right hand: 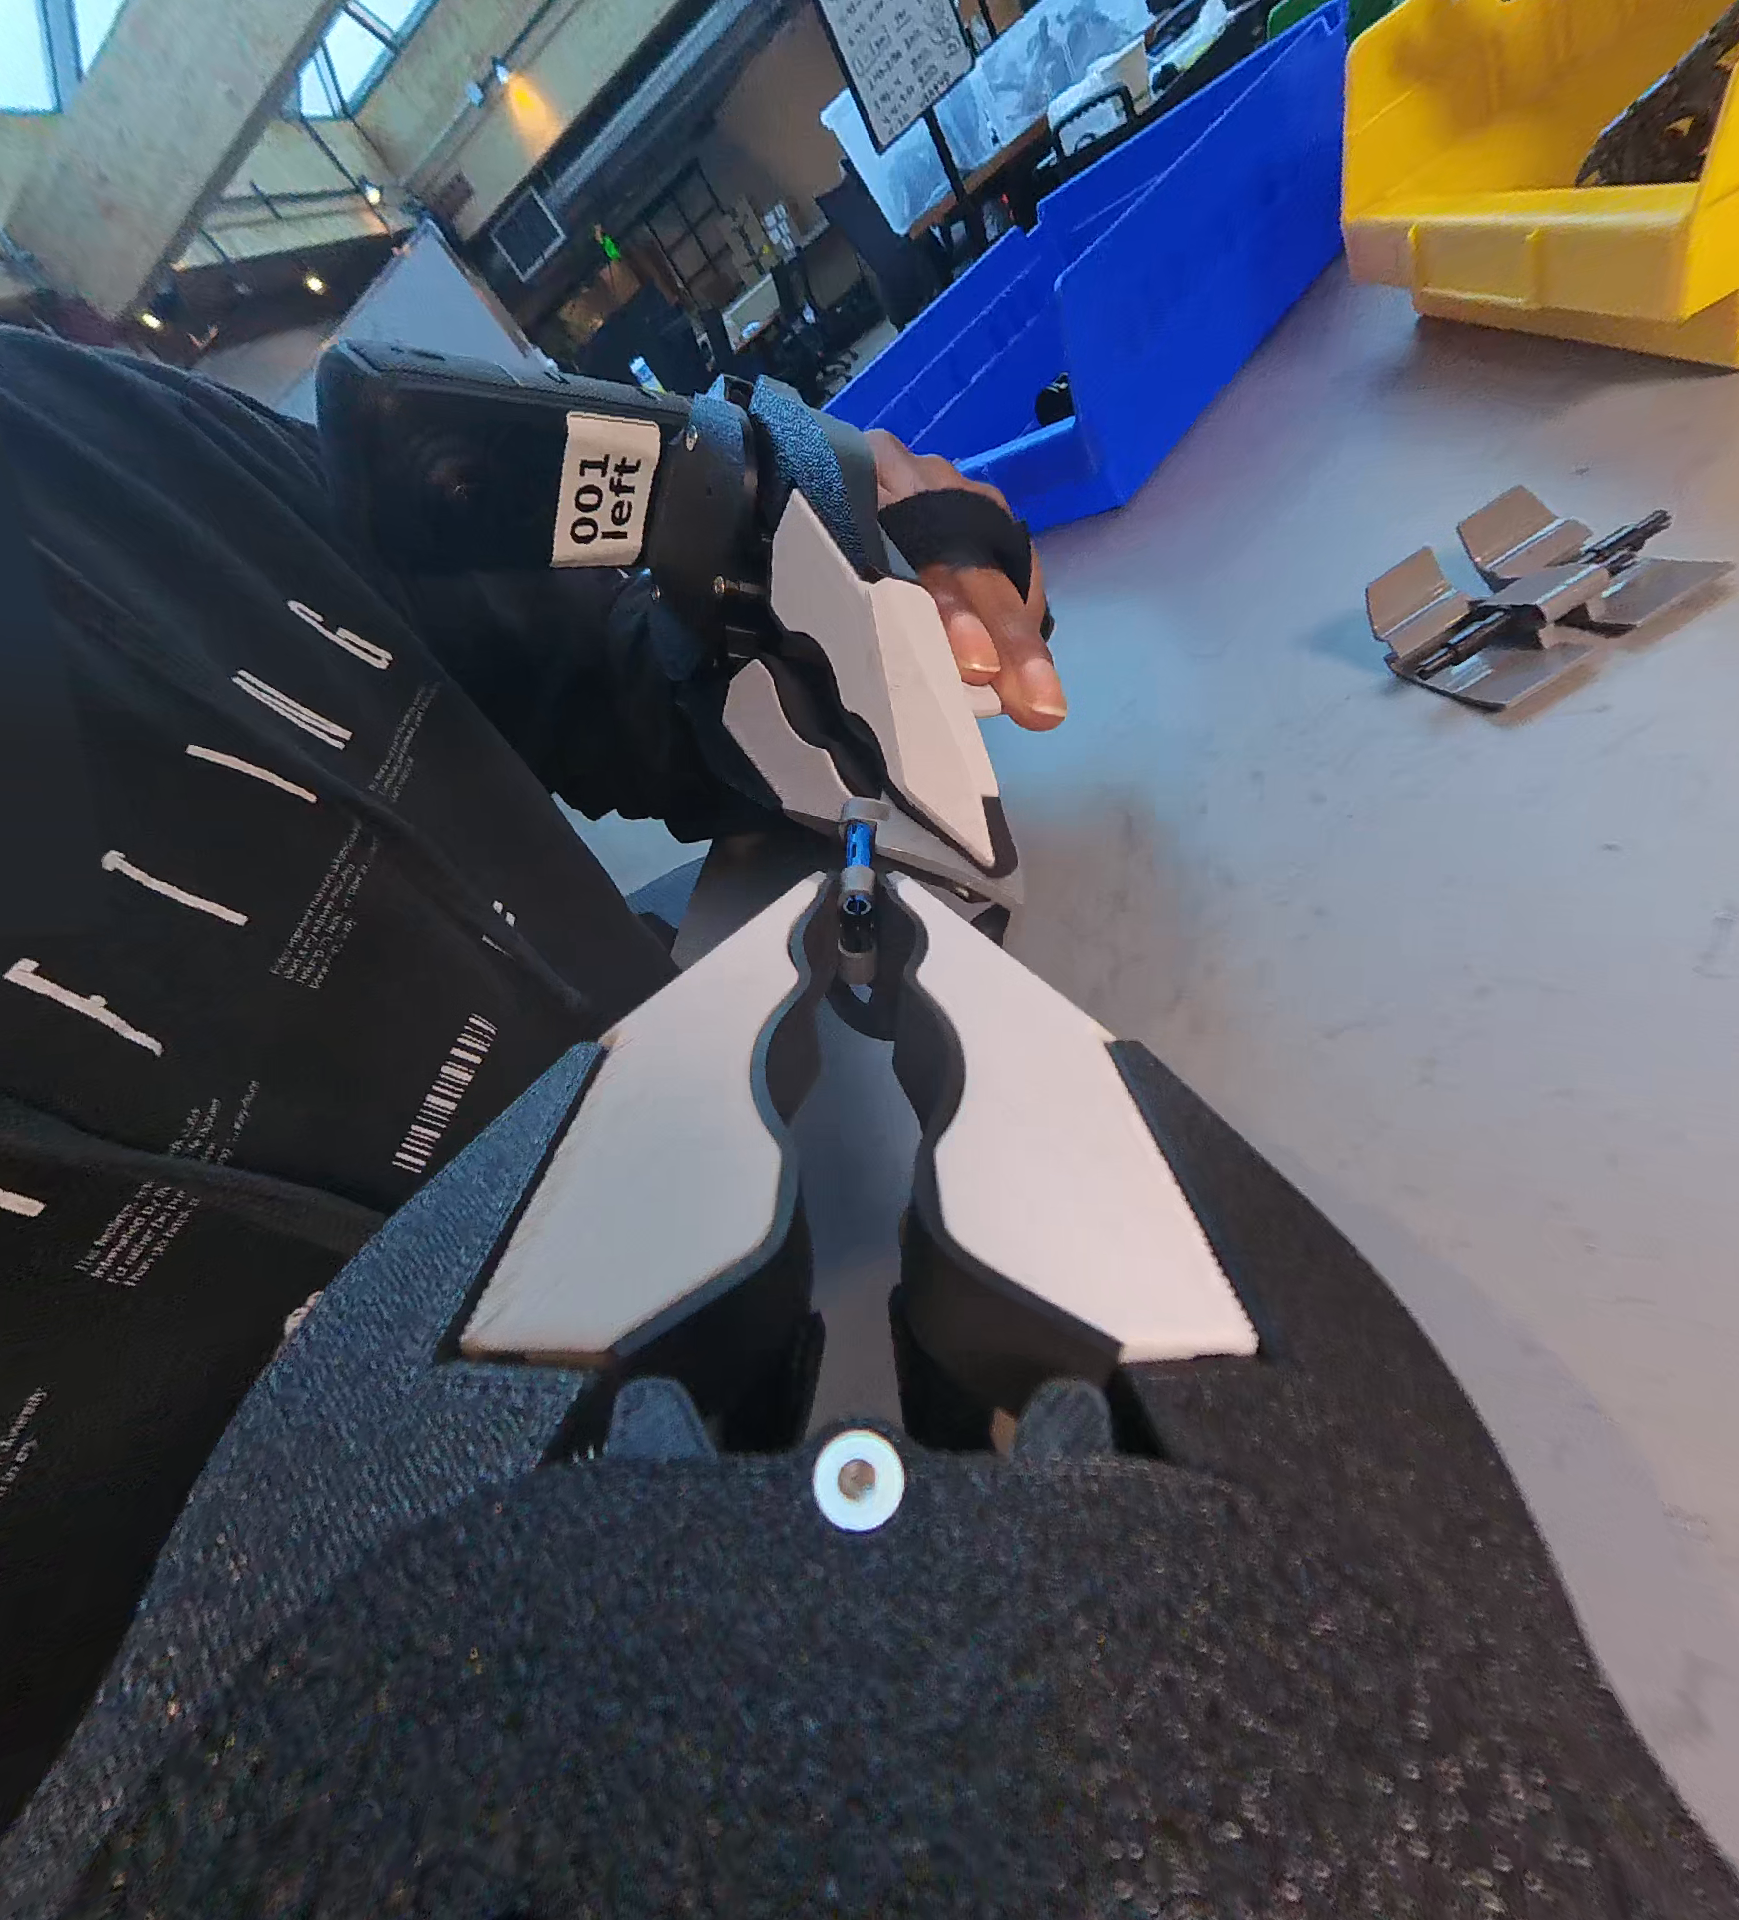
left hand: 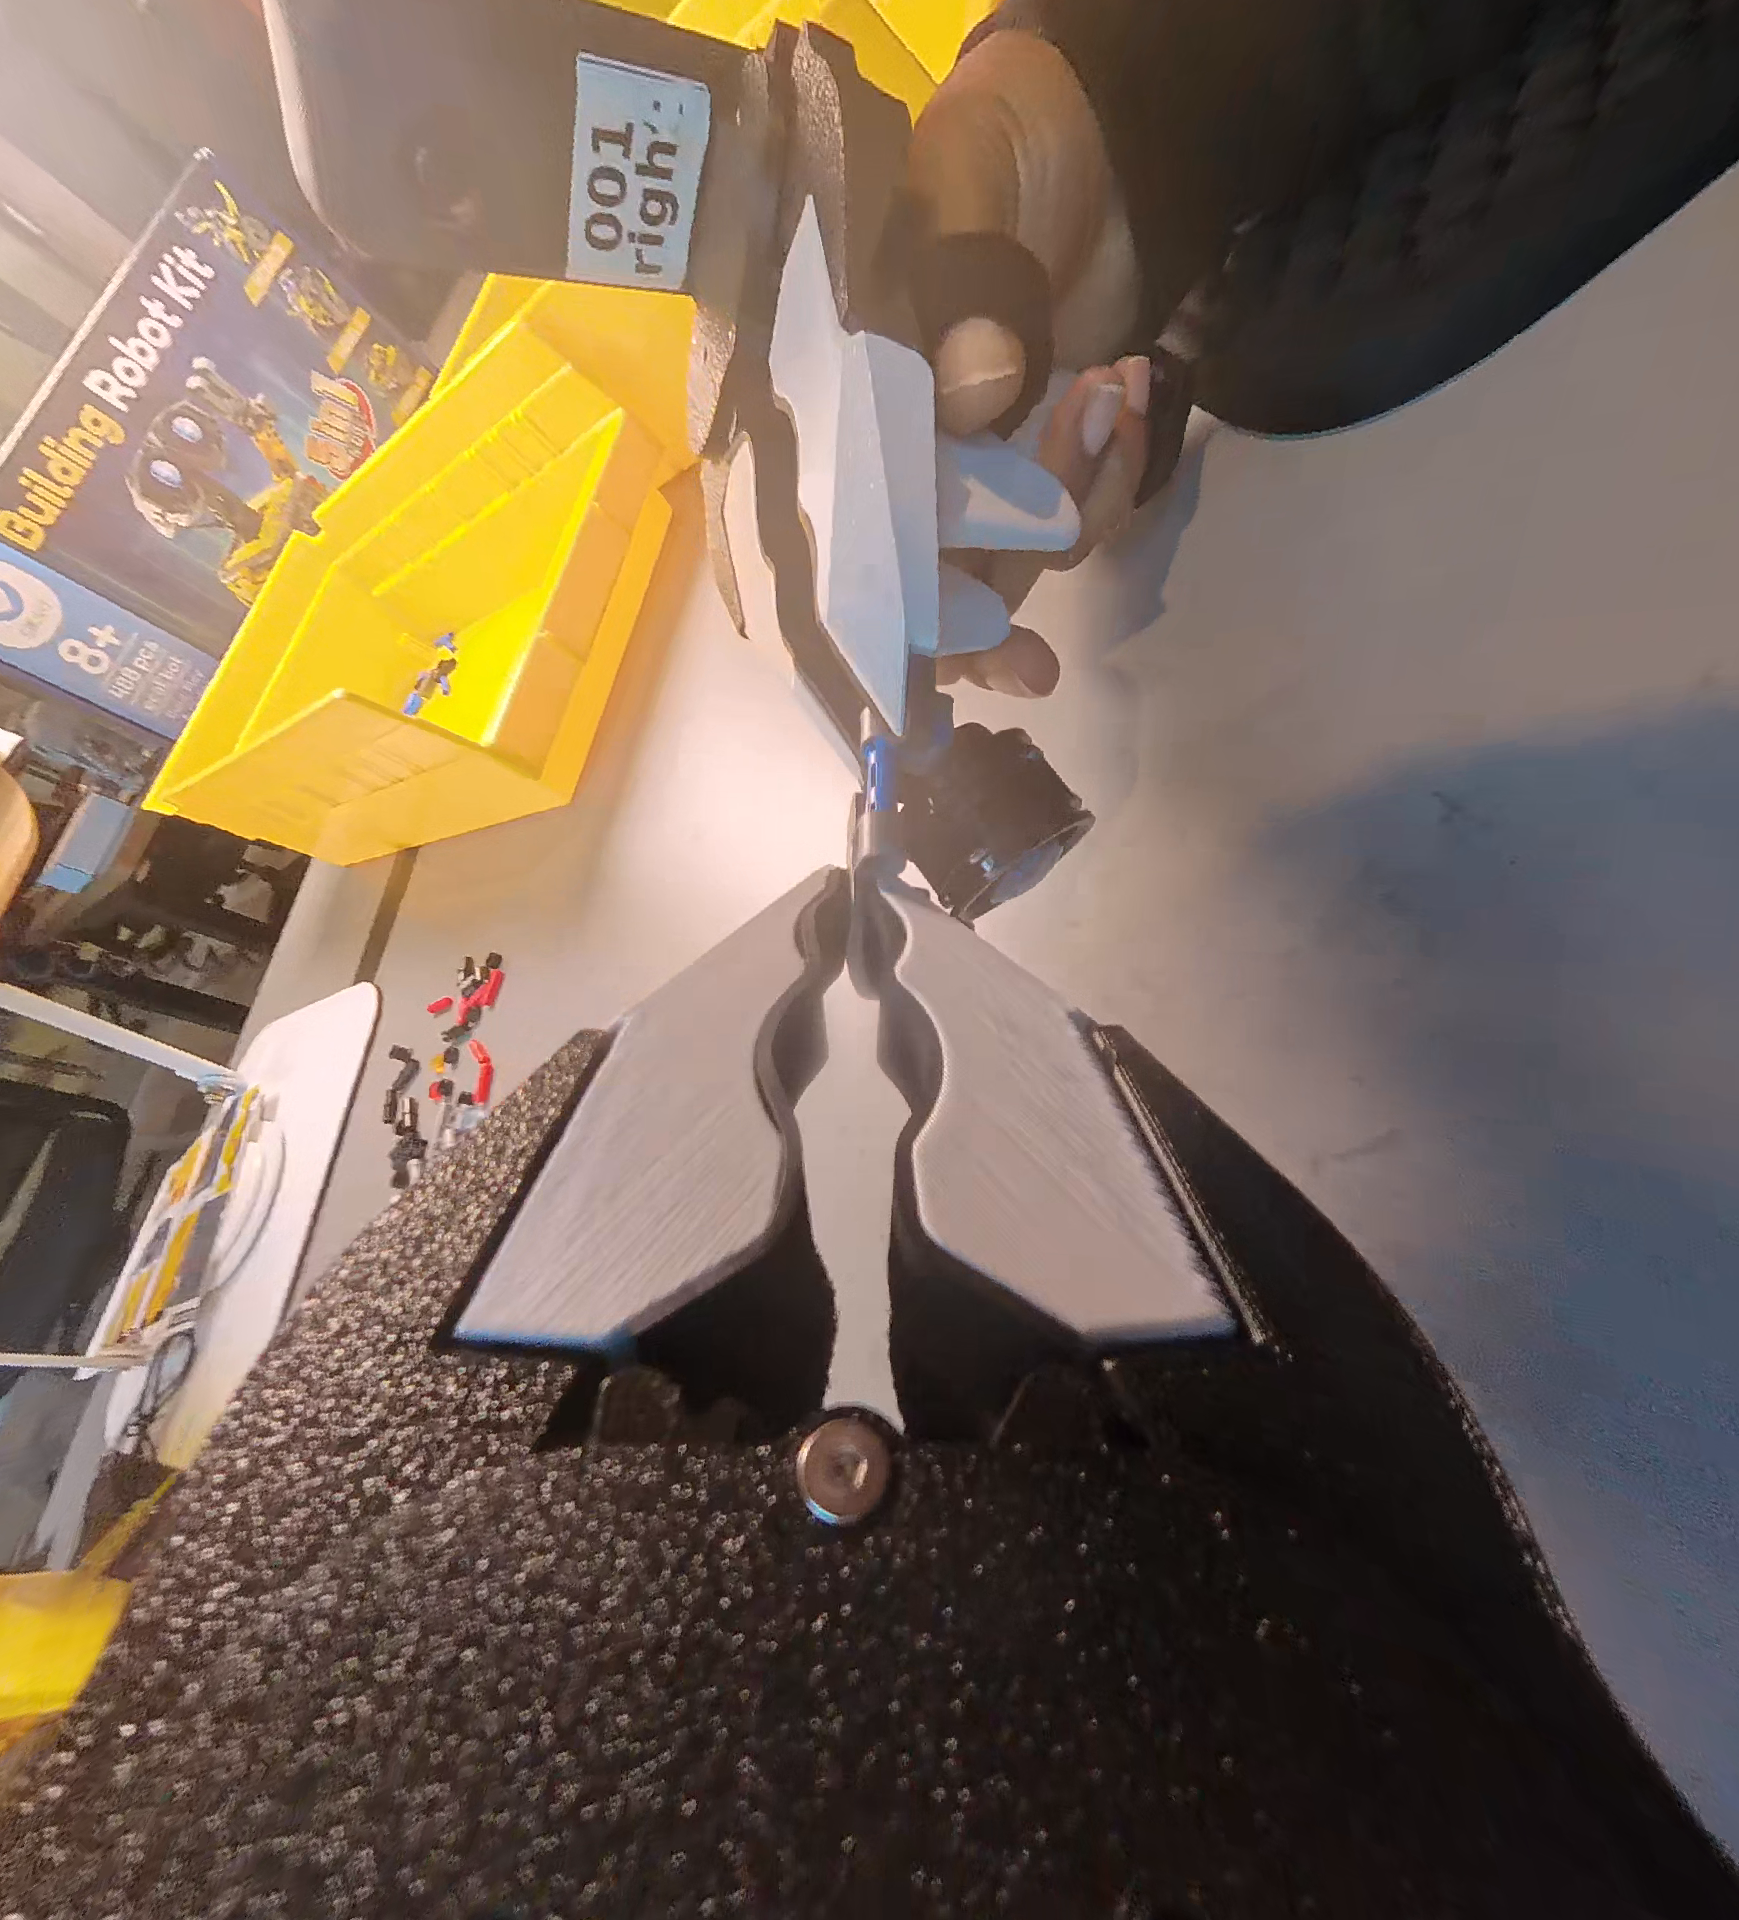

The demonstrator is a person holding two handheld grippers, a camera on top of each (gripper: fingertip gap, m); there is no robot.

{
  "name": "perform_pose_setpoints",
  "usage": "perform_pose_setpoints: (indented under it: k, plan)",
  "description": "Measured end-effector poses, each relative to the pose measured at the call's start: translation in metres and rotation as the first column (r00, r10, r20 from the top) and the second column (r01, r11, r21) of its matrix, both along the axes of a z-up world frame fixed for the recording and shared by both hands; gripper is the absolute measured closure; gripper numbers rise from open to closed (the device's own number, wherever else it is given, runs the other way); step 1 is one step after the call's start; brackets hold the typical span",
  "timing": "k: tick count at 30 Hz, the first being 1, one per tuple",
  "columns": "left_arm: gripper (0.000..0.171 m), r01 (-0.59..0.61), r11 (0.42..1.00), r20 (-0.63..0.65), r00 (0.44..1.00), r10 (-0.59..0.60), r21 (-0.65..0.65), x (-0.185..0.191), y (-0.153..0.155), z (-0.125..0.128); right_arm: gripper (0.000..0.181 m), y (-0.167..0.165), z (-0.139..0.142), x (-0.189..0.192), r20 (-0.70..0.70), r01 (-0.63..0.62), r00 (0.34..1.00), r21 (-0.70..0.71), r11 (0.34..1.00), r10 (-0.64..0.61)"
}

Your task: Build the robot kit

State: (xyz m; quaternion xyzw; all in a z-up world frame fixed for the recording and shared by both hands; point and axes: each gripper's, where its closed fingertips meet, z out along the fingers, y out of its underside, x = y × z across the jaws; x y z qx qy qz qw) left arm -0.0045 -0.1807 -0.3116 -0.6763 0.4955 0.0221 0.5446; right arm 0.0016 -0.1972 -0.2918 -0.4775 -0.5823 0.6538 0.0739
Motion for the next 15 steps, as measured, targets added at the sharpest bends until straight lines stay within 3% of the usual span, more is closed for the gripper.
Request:
perform_pose_setpoints:
  k: [4, 8, 15]
  plan:
    - [0.171, -0.063, 0.998, -0.004, 0.998, 0.063, 0.0, -0.006, 0.006, -0.002, 0.175, 0.006, -0.002, -0.005, 0.011, 0.048, 0.999, 0.035, 0.998, -0.048]
    - [0.171, -0.133, 0.988, -0.11, 0.984, 0.141, 0.075, -0.014, 0.013, -0.004, 0.175, 0.01, -0.007, -0.008, 0.028, 0.1, 0.994, 0.119, 0.988, -0.104]
    - [0.171, -0.098, 0.985, -0.209, 0.97, 0.126, 0.14, -0.007, 0.011, -0.006, 0.176, 0.004, -0.009, -0.007, 0.051, 0.047, 0.998, -0.023, 0.999, -0.046]
